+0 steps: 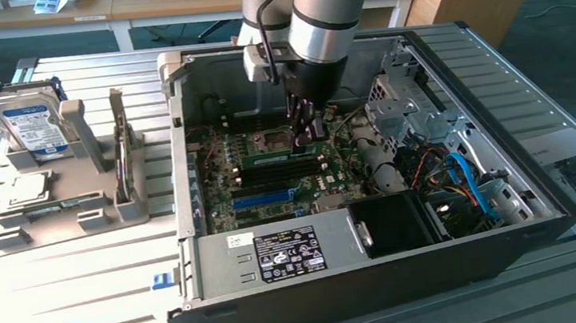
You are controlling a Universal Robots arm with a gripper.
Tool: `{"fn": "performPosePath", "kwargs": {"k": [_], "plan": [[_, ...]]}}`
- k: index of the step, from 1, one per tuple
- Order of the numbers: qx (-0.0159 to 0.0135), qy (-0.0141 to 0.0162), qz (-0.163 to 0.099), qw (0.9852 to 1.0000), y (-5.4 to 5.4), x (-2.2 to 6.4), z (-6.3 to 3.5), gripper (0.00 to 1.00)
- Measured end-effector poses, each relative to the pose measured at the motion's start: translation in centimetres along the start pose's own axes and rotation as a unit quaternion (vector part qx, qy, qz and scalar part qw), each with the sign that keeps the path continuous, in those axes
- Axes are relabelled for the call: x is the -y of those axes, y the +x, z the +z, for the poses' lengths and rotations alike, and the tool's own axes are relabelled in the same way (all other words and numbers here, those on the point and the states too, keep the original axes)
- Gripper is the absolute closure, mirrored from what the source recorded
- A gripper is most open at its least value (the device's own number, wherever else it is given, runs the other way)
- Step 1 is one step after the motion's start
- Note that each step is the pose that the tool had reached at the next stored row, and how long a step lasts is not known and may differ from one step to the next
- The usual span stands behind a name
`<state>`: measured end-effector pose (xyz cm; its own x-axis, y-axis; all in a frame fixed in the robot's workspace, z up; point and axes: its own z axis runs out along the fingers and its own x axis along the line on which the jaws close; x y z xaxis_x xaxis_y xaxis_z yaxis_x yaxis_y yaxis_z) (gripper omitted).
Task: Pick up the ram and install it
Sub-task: 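Insert the ram into the slot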
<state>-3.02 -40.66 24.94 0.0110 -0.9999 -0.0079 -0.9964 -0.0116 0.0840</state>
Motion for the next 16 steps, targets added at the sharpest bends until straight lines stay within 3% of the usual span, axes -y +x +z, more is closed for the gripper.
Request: {"fn": "performPosePath", "kwargs": {"k": [16], "plan": [[0.0, 0.0, 0.0, 1.0, 0.38, 0.01, 0.26, 0.88]]}}
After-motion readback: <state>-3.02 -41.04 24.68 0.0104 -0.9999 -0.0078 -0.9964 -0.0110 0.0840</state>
